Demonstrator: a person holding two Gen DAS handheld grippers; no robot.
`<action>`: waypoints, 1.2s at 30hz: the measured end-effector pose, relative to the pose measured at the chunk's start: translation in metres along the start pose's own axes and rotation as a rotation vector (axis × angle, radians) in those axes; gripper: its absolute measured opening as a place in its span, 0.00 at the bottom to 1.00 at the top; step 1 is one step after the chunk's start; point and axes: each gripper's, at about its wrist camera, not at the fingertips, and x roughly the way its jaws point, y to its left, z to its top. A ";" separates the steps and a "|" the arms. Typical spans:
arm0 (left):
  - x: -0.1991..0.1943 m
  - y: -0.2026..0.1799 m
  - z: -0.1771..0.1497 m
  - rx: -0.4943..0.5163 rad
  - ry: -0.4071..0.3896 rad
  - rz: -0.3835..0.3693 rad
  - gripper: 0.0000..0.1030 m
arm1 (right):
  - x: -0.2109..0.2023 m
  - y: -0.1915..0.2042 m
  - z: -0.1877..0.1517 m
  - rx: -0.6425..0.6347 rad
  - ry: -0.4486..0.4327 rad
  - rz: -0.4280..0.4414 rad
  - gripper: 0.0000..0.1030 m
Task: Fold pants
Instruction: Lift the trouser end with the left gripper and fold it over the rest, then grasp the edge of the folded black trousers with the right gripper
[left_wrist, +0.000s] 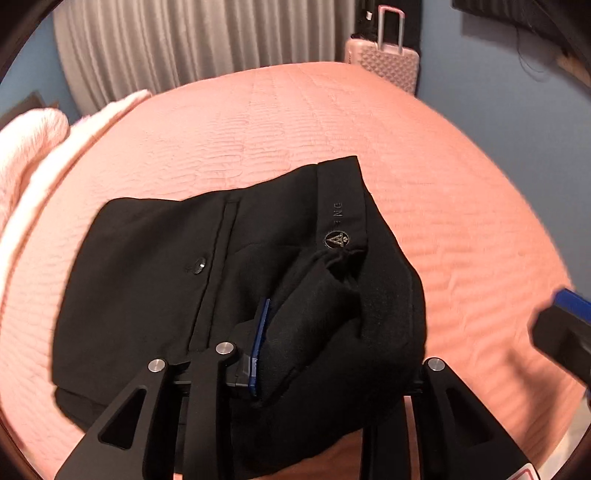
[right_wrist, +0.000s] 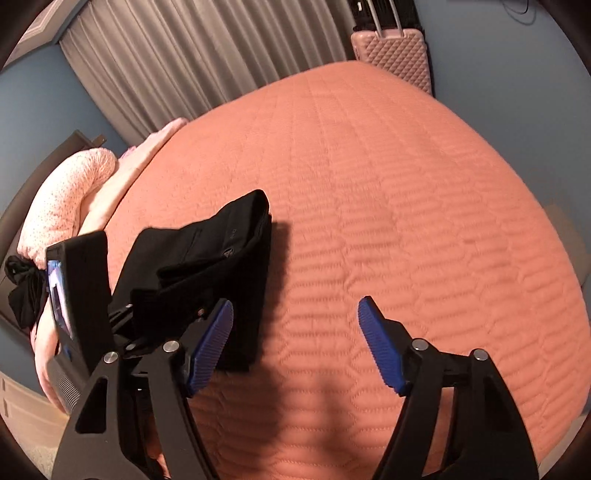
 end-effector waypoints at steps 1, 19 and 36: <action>0.011 -0.003 0.003 0.009 0.077 0.000 0.26 | -0.002 -0.002 0.000 0.000 0.002 -0.010 0.67; -0.086 0.021 -0.029 0.057 -0.064 -0.174 0.68 | -0.045 0.009 -0.006 -0.028 -0.001 0.042 0.67; -0.137 0.303 -0.163 -0.349 0.041 0.193 0.68 | 0.138 0.271 -0.071 -0.877 0.284 0.160 0.31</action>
